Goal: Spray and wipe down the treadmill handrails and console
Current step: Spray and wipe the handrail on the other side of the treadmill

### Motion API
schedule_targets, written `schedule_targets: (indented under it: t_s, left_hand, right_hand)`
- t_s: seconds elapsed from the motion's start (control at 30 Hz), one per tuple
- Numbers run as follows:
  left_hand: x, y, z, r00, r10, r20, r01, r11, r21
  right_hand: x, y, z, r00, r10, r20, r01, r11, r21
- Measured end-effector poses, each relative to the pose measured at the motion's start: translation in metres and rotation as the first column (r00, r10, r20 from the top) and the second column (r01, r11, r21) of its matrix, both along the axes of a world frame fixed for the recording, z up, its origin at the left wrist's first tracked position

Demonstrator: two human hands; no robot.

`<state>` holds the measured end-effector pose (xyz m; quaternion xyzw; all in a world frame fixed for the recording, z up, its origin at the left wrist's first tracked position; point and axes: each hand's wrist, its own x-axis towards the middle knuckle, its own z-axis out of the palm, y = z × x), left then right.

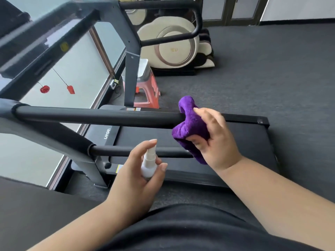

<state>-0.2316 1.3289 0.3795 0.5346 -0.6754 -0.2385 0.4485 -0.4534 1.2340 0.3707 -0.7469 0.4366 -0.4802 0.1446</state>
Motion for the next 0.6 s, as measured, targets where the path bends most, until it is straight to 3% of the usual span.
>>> schedule_targets:
  t_s: [0.23, 0.47, 0.6]
  left_hand:
    - [-0.039, -0.001, 0.002, 0.993, -0.049, 0.11, 0.055, 0.997, -0.049]
    - [-0.043, 0.011, -0.011, 0.977, -0.005, 0.214, 0.007, 1.0, -0.009]
    - [-0.027, 0.011, -0.02, 0.978, -0.016, 0.21, 0.005, 0.999, 0.05]
  right_hand:
    - [-0.033, 0.004, -0.061, 0.99, 0.039, 0.137, -0.059, 0.987, 0.149]
    - [-0.053, 0.037, -0.108, 0.992, -0.025, 0.123, -0.051, 0.811, 0.583]
    - [-0.051, 0.059, -0.109, 0.992, -0.068, 0.109, -0.011, 0.799, 0.601]
